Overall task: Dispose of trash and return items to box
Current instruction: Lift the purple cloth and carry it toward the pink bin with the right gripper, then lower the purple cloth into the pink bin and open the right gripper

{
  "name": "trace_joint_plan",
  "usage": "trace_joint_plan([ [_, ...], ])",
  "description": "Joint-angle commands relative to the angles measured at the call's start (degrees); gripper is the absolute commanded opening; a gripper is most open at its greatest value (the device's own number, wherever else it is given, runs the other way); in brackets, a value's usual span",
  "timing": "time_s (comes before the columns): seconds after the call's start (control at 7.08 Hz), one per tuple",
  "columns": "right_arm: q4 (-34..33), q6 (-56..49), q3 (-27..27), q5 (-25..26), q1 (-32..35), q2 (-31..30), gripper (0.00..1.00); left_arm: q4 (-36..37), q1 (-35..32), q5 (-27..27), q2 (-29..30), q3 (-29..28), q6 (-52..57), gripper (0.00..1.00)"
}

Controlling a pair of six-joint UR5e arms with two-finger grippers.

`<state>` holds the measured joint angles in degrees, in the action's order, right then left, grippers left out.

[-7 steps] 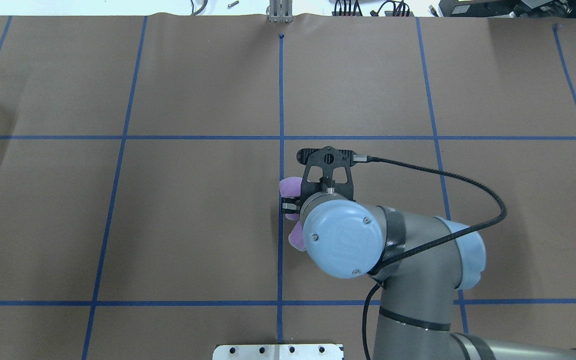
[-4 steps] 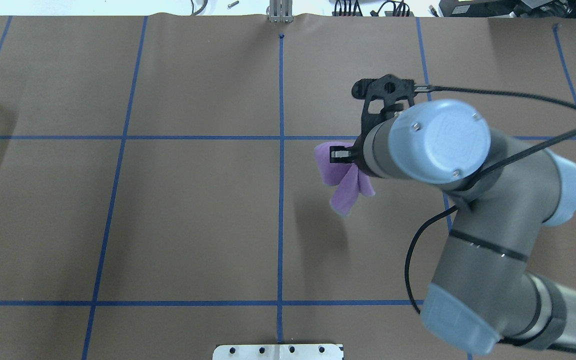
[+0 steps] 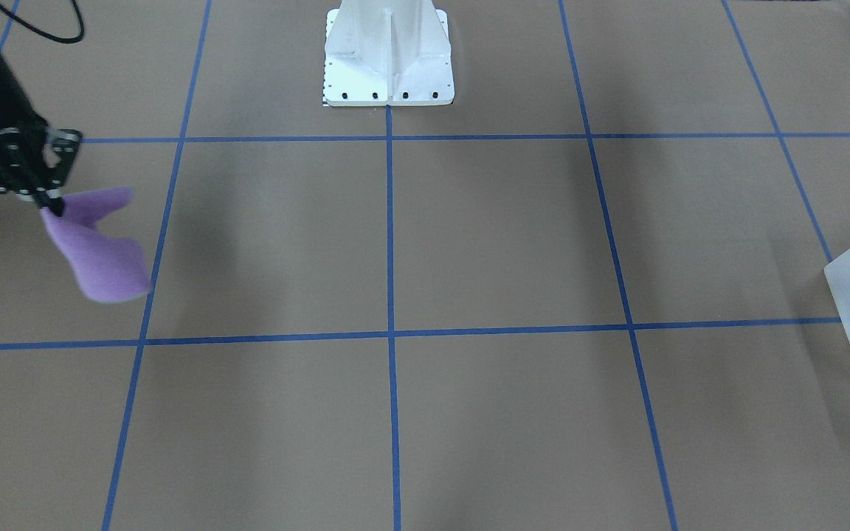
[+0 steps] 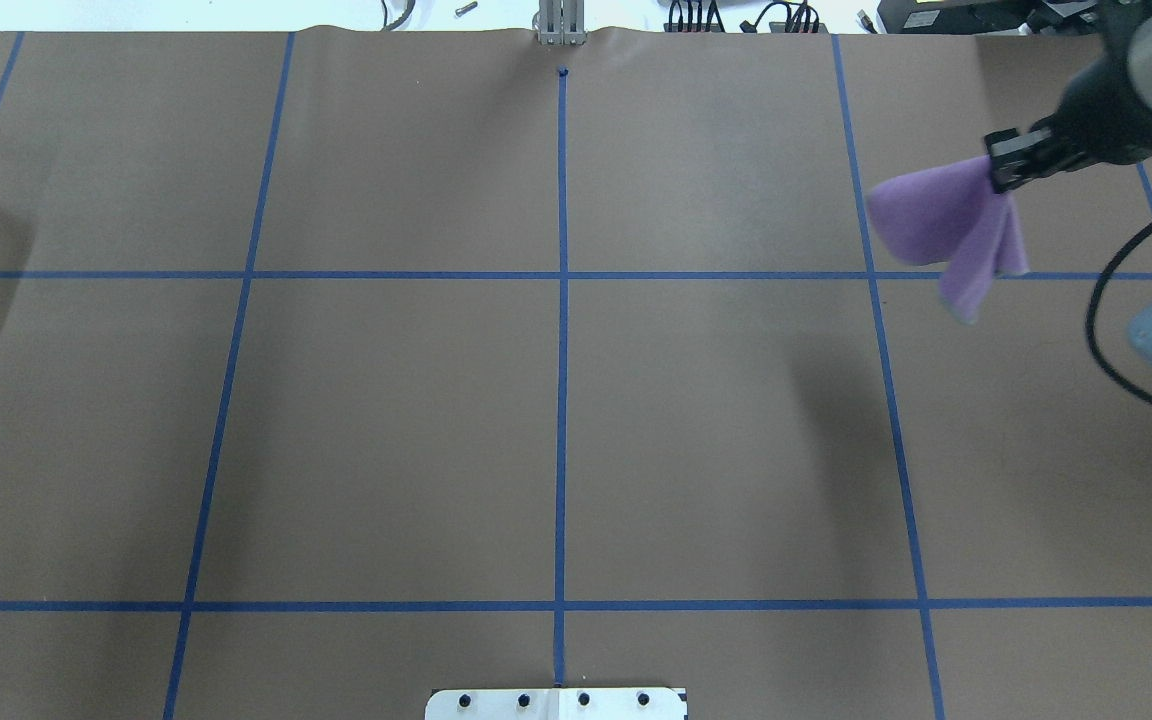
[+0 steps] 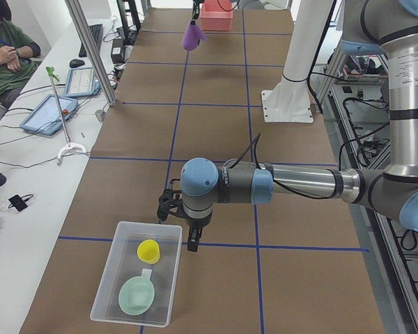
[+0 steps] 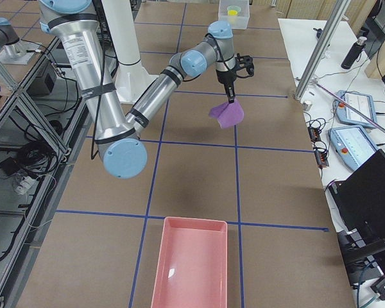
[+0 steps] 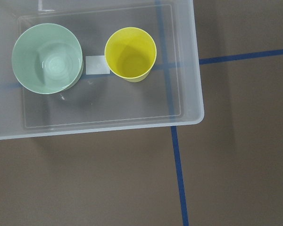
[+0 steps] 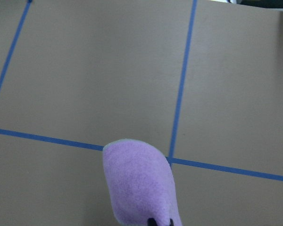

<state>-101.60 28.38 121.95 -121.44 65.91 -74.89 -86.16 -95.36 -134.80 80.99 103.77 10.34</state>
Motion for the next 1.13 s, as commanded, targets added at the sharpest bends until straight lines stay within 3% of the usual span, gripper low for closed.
trace_joint_plan([
  [0.0, -0.4, -22.5, -1.4, -7.8, 14.7, -10.3, 0.00, 0.0, 0.1, 0.1, 0.0, 0.0, 0.0, 0.99],
  [0.28, -0.2, -43.3, -10.7, -10.9, 24.8, -14.1, 0.00, -0.2, 0.1, 0.1, 0.0, 0.0, 0.0, 0.99],
  [0.56, 0.3, -59.9, -22.4, -10.8, 32.2, -15.4, 0.00, -0.3, 0.2, 0.1, 0.1, 0.5, 0.0, 0.99],
  [0.85, 1.4, -67.7, -29.6, -9.8, 35.9, -17.6, 0.00, -1.5, 0.2, 0.1, 0.2, 0.4, 0.0, 0.99],
  [0.99, 6.4, -67.3, -30.8, -8.4, 36.3, -21.1, 0.00, -1.6, 0.3, 0.1, 0.2, 0.3, 0.0, 0.99],
])
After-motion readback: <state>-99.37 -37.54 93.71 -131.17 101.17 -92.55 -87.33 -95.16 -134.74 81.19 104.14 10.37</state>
